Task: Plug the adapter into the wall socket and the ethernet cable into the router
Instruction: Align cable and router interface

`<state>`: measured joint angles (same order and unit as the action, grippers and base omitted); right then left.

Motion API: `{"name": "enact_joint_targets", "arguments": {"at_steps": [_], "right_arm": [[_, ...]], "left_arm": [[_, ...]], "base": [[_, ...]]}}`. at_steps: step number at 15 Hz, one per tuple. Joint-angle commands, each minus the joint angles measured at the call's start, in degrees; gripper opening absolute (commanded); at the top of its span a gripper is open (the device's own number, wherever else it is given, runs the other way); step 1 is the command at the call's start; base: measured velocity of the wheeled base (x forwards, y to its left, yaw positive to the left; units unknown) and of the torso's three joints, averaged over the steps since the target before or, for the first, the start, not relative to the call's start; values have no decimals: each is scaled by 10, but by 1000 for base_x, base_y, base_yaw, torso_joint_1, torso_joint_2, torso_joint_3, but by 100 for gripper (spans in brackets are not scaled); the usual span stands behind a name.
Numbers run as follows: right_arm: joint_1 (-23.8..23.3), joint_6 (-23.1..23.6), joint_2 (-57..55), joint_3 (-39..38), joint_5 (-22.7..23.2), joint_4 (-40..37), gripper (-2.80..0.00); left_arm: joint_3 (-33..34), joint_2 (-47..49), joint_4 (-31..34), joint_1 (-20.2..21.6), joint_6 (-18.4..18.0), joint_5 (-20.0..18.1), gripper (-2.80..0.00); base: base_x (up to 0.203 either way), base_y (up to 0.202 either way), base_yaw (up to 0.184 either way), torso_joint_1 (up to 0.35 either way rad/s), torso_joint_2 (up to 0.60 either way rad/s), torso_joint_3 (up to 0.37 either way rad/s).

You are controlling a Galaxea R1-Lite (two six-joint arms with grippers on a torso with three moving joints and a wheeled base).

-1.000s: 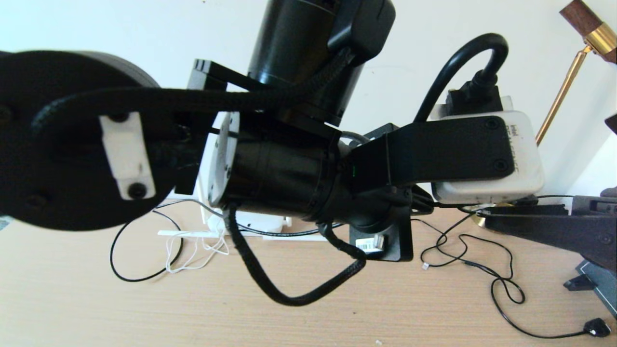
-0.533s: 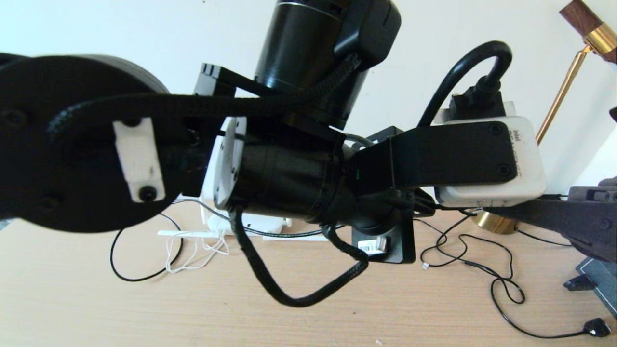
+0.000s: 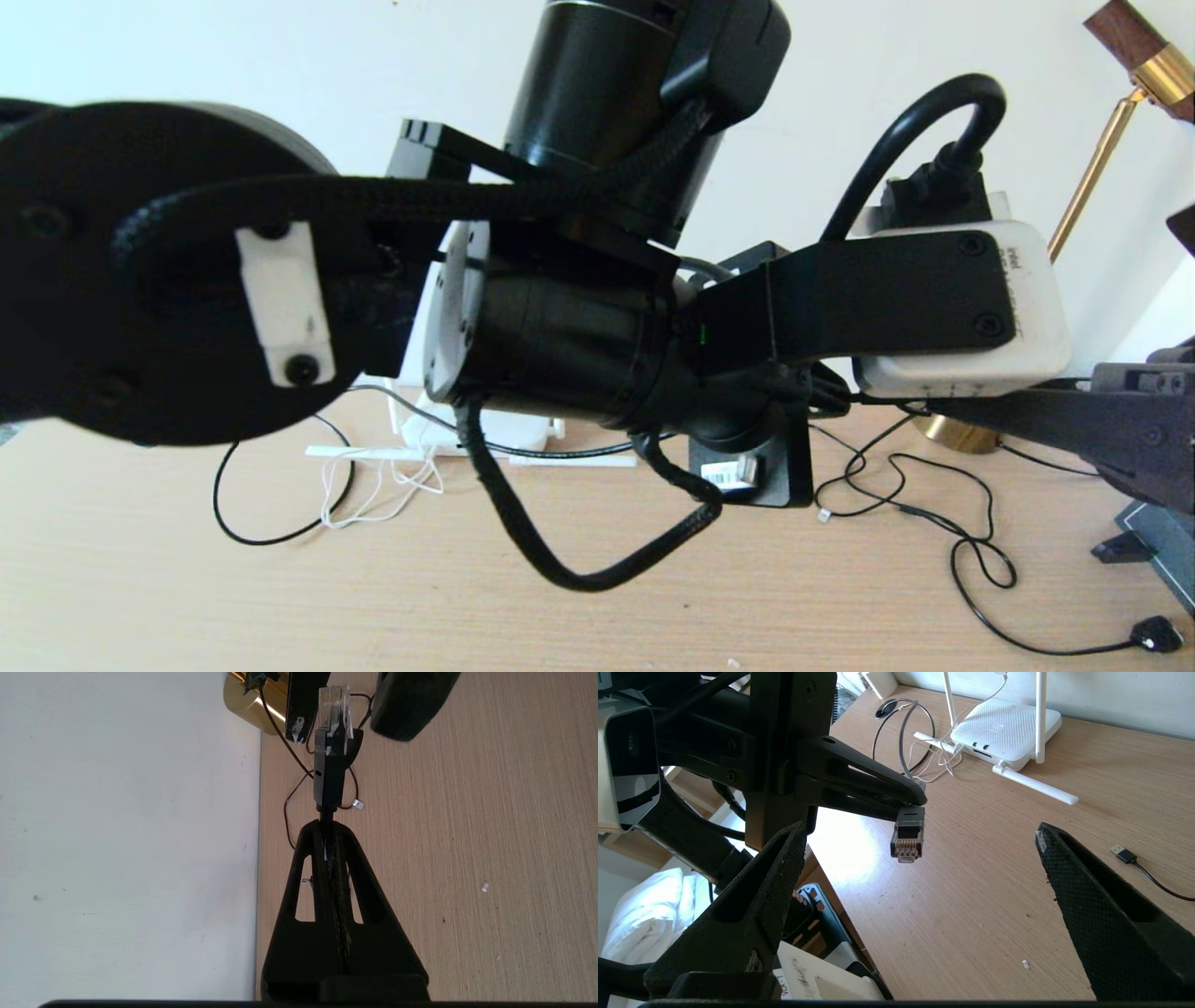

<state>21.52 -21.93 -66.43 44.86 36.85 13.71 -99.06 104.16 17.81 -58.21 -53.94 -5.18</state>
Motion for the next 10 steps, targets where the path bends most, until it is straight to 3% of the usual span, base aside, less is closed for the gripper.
{"name": "enact_joint_targets", "arguments": {"at_steps": [1, 2, 10], "right_arm": [[0, -2, 1, 0, 2, 1, 0], [0, -1, 1, 0, 2, 1, -280], [0, -3, 1, -3, 2, 1, -280]], "left_arm": [[-1, 1, 1, -2, -3, 0, -280], [-2, 1, 2, -3, -3, 0, -280], [2, 3, 6, -16, -3, 0, -280]], "base": [[0, 0, 0, 0, 0, 0], [0, 0, 0, 0, 0, 0], [0, 0, 0, 0, 0, 0]]}}
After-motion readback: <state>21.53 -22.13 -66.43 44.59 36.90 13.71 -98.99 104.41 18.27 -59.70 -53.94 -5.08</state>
